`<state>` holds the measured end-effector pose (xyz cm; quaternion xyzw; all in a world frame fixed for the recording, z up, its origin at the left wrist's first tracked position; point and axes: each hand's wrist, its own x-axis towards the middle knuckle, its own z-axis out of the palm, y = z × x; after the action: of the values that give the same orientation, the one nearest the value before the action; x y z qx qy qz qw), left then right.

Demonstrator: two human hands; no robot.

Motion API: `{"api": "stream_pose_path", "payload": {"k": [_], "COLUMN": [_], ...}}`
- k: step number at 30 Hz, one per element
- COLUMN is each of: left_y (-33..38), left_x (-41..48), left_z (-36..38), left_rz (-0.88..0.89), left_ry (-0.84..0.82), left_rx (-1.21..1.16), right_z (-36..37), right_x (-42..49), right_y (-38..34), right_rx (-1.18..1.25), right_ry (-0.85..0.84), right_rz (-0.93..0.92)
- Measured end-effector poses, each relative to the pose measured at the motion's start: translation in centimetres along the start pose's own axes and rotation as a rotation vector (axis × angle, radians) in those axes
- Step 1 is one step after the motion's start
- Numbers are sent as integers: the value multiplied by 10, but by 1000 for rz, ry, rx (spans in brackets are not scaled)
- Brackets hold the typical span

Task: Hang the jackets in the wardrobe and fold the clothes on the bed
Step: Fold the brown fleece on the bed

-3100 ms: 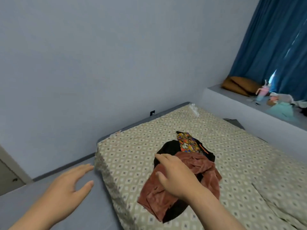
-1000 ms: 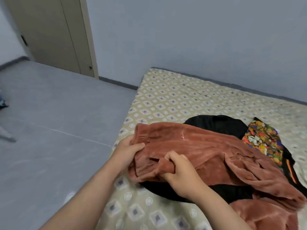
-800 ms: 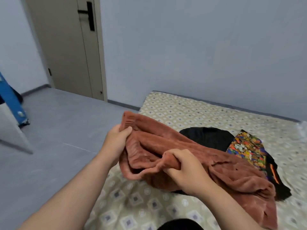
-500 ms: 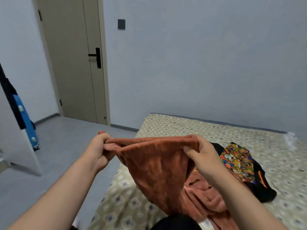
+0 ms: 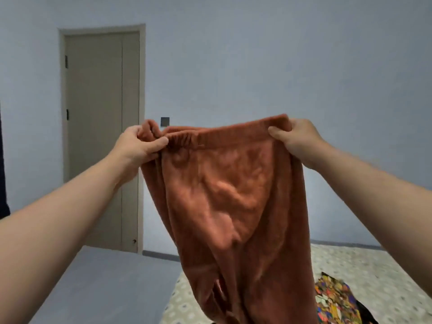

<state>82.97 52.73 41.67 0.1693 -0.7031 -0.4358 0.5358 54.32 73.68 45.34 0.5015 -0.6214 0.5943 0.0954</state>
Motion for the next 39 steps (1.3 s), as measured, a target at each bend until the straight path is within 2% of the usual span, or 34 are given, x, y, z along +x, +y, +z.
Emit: {"api": "stream_pose_path", "payload": {"k": [2, 5, 7, 9, 13, 18, 21, 23, 25, 28, 30, 34, 36, 39], "left_y": [38, 81, 102, 116, 129, 120, 117, 117, 118, 122, 124, 112, 107, 98], "left_x": [30, 71, 92, 107, 114, 113, 114, 115, 119, 128, 133, 122, 112, 110], "left_z": [-3, -3, -5, -7, -7, -13, -23, -31, -37, -41, -36, -7, 8, 25], "left_rz": [106, 212, 179, 105, -9, -169, -183, -177, -156, -114, -118, -269, -332, -352], "left_ry": [-7, 163, 257, 270, 114, -158, -213, -197, -132, 51, 149, 94, 119, 107], "left_rx": [169, 222, 205, 223, -42, -190, -335, -294, -121, 71, 115, 102, 131, 29], "right_z": [-8, -14, -16, -17, -14, -8, -6, -10, -17, -24, -18, 17, 34, 54], "right_x": [44, 92, 112, 123, 123, 128, 129, 131, 134, 138, 141, 129, 122, 117], "right_y": [-24, -57, -72, -80, -85, -75, -68, -65, -66, -76, -84, -96, -98, -100], "right_rx": [-9, 1, 43, 73, 101, 135, 204, 256, 305, 325, 315, 284, 295, 294], "right_ry": [66, 149, 172, 107, -63, -53, -67, -88, -109, -105, -100, -220, -181, -140], "right_rz": [-22, -65, -65, -36, -37, 31, 62, 95, 108, 135, 225, 513, 549, 509]}}
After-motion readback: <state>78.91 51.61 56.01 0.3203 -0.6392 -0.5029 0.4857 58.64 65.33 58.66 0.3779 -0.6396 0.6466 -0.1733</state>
